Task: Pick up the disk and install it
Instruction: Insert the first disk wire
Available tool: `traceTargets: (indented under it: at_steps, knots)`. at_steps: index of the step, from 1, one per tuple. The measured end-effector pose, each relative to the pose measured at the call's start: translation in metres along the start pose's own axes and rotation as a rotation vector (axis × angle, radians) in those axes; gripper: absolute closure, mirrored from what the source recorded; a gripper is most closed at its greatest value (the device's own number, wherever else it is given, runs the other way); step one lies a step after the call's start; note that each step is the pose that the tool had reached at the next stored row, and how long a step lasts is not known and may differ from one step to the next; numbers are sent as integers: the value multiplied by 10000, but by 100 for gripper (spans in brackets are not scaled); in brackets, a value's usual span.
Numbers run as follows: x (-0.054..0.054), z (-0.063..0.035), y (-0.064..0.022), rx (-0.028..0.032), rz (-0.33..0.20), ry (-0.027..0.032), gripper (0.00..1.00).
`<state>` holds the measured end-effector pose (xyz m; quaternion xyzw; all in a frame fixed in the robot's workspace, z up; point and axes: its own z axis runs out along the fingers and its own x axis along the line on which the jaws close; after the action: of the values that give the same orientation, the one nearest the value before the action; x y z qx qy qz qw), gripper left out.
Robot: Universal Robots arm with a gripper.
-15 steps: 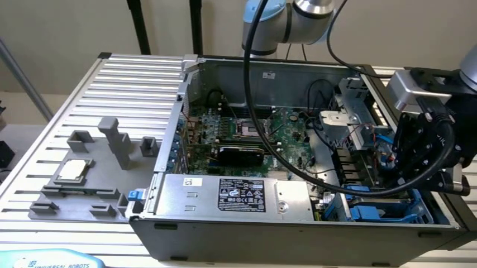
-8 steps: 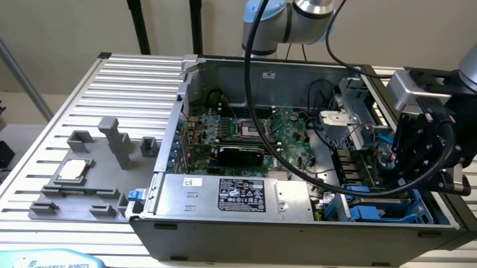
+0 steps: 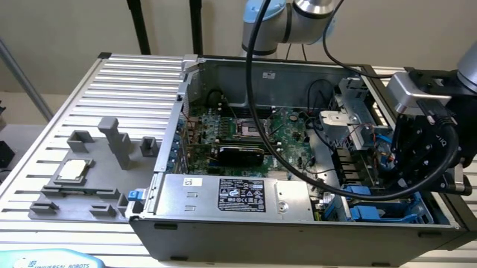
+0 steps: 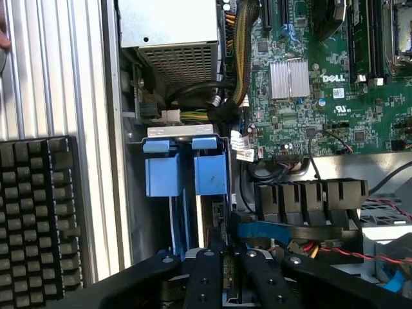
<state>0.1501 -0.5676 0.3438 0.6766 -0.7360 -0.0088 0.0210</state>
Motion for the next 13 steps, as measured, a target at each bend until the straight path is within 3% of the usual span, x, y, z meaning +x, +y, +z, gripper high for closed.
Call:
traceTargets:
  at_steps: [7,13]
  knots:
    - [-3,8,18,38,-165,35,84]
    - [-12,16,21,123,-258,46,84]
